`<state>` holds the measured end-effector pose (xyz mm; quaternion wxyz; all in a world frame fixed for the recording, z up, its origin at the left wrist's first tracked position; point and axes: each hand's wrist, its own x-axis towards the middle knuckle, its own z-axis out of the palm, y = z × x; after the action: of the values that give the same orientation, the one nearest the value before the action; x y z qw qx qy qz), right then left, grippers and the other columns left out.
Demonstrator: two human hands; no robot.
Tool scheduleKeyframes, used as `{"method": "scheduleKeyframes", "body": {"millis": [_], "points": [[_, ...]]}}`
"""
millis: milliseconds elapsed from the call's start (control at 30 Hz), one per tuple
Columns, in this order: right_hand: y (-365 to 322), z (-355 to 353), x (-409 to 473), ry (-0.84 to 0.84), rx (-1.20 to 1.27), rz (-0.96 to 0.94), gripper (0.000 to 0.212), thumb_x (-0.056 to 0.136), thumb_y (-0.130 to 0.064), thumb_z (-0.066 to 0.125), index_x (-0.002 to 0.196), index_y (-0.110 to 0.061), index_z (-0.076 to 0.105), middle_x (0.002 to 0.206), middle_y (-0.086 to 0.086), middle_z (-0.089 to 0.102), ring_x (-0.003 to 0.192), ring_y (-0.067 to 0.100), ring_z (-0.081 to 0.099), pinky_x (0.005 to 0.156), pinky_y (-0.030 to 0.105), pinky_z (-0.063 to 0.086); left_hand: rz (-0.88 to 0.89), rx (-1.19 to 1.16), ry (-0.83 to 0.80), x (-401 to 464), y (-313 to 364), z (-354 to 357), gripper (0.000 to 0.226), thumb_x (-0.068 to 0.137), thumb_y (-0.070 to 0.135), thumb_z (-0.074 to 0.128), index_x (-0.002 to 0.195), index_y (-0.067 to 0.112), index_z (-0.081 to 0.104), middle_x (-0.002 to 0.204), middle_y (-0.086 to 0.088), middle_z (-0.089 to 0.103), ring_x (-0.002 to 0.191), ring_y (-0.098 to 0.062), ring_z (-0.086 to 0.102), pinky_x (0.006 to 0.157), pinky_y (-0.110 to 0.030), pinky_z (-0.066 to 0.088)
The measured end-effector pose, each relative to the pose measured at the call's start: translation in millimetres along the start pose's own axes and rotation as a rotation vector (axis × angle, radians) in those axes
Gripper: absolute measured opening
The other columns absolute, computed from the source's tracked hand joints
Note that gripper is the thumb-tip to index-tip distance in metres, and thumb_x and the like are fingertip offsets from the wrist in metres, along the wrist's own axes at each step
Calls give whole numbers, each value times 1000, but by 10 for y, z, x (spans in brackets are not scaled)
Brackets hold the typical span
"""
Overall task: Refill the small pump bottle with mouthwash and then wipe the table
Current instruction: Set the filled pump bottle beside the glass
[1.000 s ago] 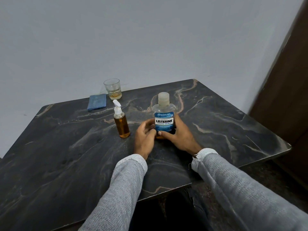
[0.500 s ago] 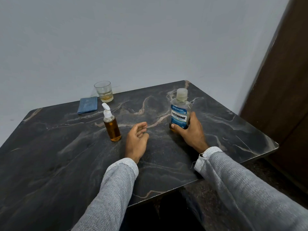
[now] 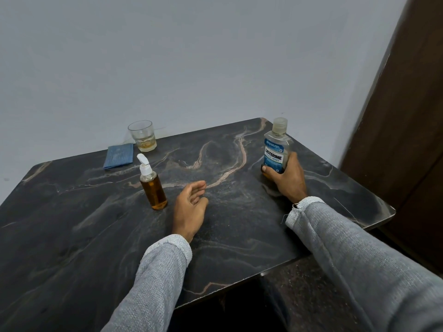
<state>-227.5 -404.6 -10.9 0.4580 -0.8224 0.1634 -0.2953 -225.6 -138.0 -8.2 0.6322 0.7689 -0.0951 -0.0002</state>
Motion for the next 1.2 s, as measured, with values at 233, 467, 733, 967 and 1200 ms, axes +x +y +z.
{"method": "scheduleKeyframes", "body": {"millis": [233,467,733,967,1200], "points": [[27,-17,24,4,-1,12,53,76,-32,81,110,-19,43,116,2,58,103,16,58,88,34,51,0,-8,5,-9,0,9,45,88,-9,53,126,17,56,124,4,59,115,-9,57,97,-22,45],[14,-28,9,-9,-2,27,54,77,-32,80,115,-17,43,122,4,57,109,19,58,93,38,51,-1,-11,3,-19,-5,3,46,89,-8,53,127,17,55,126,2,59,116,-10,57,98,-23,45],[2,-41,-28,0,8,30,61,74,-40,81,115,-22,39,123,2,51,111,18,56,94,34,51,9,-9,5,1,-28,-3,45,88,-8,54,125,18,56,124,2,60,113,-9,58,95,-19,45],[-62,-88,-305,202,-35,-4,62,79,-54,70,116,-16,39,114,0,39,107,20,48,93,38,49,8,1,1,-51,-7,-11,44,88,-6,55,127,13,56,125,-1,61,115,-11,58,100,-25,46],[-210,36,-691,90,-15,-53,41,84,-45,68,105,-25,39,108,-1,48,99,17,54,85,38,54,-15,22,-27,-87,18,-86,38,90,-2,56,124,15,58,122,2,62,112,-9,59,97,-22,46]]}}
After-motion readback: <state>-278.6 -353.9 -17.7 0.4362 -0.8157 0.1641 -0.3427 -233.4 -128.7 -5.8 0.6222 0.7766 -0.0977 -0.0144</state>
